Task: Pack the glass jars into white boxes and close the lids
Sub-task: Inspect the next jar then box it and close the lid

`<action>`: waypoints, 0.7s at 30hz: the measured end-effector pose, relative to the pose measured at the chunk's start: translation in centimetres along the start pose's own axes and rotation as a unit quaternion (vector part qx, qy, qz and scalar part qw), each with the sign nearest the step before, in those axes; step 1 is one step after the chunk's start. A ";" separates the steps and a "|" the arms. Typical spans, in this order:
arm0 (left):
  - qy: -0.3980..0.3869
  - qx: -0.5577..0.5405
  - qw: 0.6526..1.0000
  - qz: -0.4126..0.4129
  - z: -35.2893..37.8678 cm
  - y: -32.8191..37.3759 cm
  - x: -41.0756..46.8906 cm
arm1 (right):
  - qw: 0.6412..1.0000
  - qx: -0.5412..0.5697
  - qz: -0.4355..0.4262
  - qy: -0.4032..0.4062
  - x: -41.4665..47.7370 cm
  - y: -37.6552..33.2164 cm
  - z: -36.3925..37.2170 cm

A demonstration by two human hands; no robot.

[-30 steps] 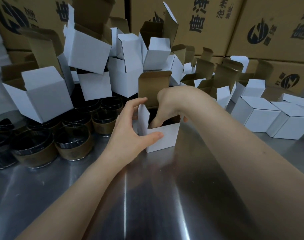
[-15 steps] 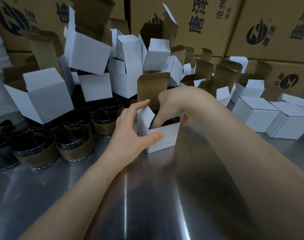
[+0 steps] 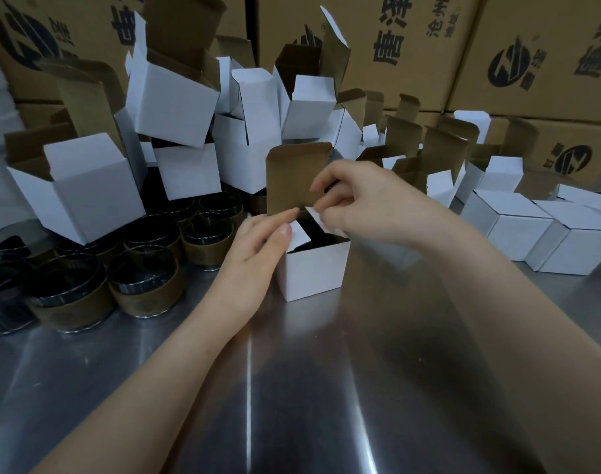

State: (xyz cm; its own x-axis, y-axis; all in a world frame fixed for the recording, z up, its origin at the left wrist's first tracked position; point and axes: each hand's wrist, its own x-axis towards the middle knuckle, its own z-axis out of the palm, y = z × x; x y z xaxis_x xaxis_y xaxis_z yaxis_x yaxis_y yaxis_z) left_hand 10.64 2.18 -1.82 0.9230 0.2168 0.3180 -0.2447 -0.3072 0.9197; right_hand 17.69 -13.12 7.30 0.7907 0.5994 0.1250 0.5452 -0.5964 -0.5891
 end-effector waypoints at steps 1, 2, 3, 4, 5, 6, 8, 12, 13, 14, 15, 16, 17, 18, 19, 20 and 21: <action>0.003 -0.008 1.000 -0.004 0.0 0.0 0.1 | 1.000 -0.001 -0.007 -0.003 0.0 0.3 0.1; 0.005 -0.018 1.000 -0.009 0.0 0.1 0.1 | 1.000 -0.003 -0.013 -0.006 0.0 0.5 0.2; 0.007 -0.026 1.000 -0.012 0.0 0.1 0.2 | 1.000 -0.006 -0.021 -0.007 0.0 0.8 0.3; 0.010 -0.037 0.999 -0.013 0.0 0.2 0.2 | 0.999 -0.011 -0.029 -0.007 0.0 1.2 0.4; 0.015 -0.056 0.998 -0.012 0.1 0.2 0.2 | 0.999 -0.015 -0.038 -0.003 0.0 1.5 0.5; 0.023 -0.079 0.997 -0.009 0.1 0.2 0.2 | 0.999 -0.016 -0.046 0.001 0.1 1.8 0.7; 0.046 -0.114 0.992 -0.004 0.0 0.2 0.2 | 0.999 -0.011 -0.052 0.007 0.3 2.4 1.0; 0.054 -0.146 0.988 0.001 -0.1 0.1 0.4 | 0.998 0.048 -0.042 0.011 0.6 2.9 1.2; 0.049 -0.142 0.989 0.003 -0.1 0.1 0.4 | 0.997 0.066 -0.042 0.014 0.6 2.9 1.2; 0.046 -0.137 0.989 0.006 -0.1 0.1 0.4 | 0.996 0.079 -0.044 0.017 0.5 2.9 1.2; 0.045 -0.137 0.989 0.009 -0.1 0.2 0.5 | 0.995 0.089 -0.045 0.020 0.5 3.0 1.2; 0.046 -0.142 0.989 0.010 -0.1 0.1 0.5 | 0.994 0.095 -0.049 0.022 0.4 3.1 1.3; 0.047 -0.148 0.988 0.009 -0.1 0.2 0.5 | 0.993 0.099 -0.054 0.027 0.4 3.3 1.3; 0.048 -0.151 0.987 0.010 -0.1 0.2 0.5 | 0.992 0.105 -0.060 0.032 0.3 3.4 1.4; 0.051 -0.147 0.988 0.012 -0.1 0.3 0.4 | 0.991 0.114 -0.065 0.041 0.2 3.4 1.5; 0.053 -0.140 0.989 0.016 0.0 0.3 0.4 | 0.988 0.126 -0.069 0.051 0.2 3.5 1.6; 0.056 -0.133 0.989 0.019 0.0 0.3 0.4 | 0.985 0.142 -0.071 0.062 0.1 3.6 1.6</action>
State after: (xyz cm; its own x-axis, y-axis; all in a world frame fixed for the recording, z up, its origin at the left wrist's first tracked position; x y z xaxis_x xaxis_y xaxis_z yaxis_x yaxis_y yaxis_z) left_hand 10.95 2.21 -1.39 0.8764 0.3167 0.3627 -0.3613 -0.0654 0.9301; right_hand 19.24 -14.32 3.92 0.7489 0.5865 0.3085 0.5675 -0.3272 -0.7556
